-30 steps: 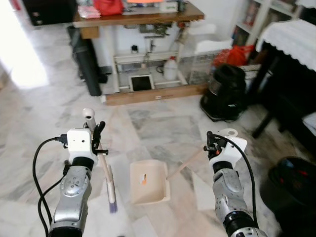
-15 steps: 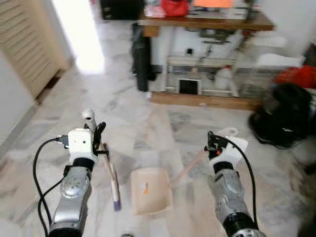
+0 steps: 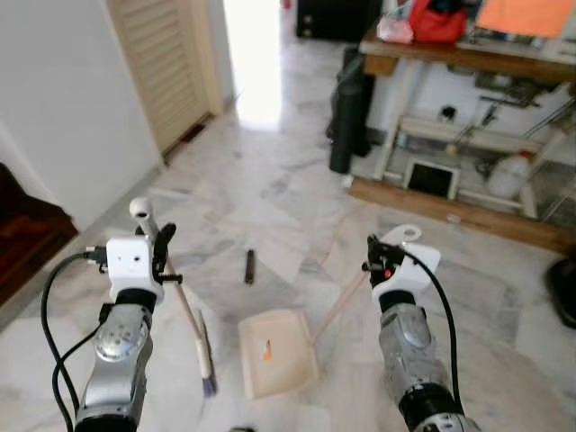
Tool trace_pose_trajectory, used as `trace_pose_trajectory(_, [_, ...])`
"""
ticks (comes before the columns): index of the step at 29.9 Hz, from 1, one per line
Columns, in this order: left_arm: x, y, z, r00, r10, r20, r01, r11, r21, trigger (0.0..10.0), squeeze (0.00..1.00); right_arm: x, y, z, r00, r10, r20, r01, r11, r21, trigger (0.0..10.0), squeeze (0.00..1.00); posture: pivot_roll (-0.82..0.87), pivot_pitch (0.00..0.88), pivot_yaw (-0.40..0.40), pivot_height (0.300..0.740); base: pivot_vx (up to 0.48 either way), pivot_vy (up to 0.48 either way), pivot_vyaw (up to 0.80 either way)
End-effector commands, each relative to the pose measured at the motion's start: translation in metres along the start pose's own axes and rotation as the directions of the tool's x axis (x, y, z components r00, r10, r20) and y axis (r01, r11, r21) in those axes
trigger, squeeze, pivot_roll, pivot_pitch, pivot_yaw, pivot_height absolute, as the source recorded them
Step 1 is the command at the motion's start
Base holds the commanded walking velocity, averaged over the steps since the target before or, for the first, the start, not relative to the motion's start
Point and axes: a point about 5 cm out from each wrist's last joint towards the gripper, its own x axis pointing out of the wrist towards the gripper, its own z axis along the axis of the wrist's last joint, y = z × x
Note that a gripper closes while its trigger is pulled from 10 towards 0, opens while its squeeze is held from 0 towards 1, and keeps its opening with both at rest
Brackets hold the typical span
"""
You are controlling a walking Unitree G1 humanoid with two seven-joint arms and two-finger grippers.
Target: Sweep floor
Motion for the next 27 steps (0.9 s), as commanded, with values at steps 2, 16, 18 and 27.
trace_pose_trajectory(2, [0.0013,-0.0001,0.0072,0.999,-0.012,0.030,0.012,1.000,0.002,10.0,0.00,0.0055,0.0009,0.0119,0.999,-0.007,0.047,0.006,1.000,0.018,10.0,0.00,0.05,0.029,-0.002,0.740,0.294,0.000,0.00])
trace_pose_trajectory(16, [-0.0003,-0.0081,0.0018,0.999,-0.052,0.007,0.052,0.998,-0.019,10.0,0.00,0.0047,0.0015,0.0145,0.998,0.023,0.065,-0.022,0.999,-0.023,10.0,0.00,0.04,0.029,-0.003,0.740,0.400,0.000,0.00])
trace_pose_trajectory(18, [-0.0006,-0.0081,0.0016,0.999,-0.051,0.006,0.051,0.998,-0.020,10.0,0.00,0.0044,0.0050,0.0157,0.996,0.051,0.074,-0.048,0.998,-0.043,10.0,0.00,0.04,0.027,-0.005,0.740,0.458,0.000,0.80])
trace_pose_trajectory(27, [-0.0008,-0.0068,0.0016,0.999,-0.045,0.006,0.045,0.999,-0.023,10.0,0.00,0.0045,0.0072,0.0152,0.996,0.055,0.074,-0.054,0.998,-0.018,10.0,0.00,0.04,0.025,-0.007,0.740,0.462,0.000,0.27])
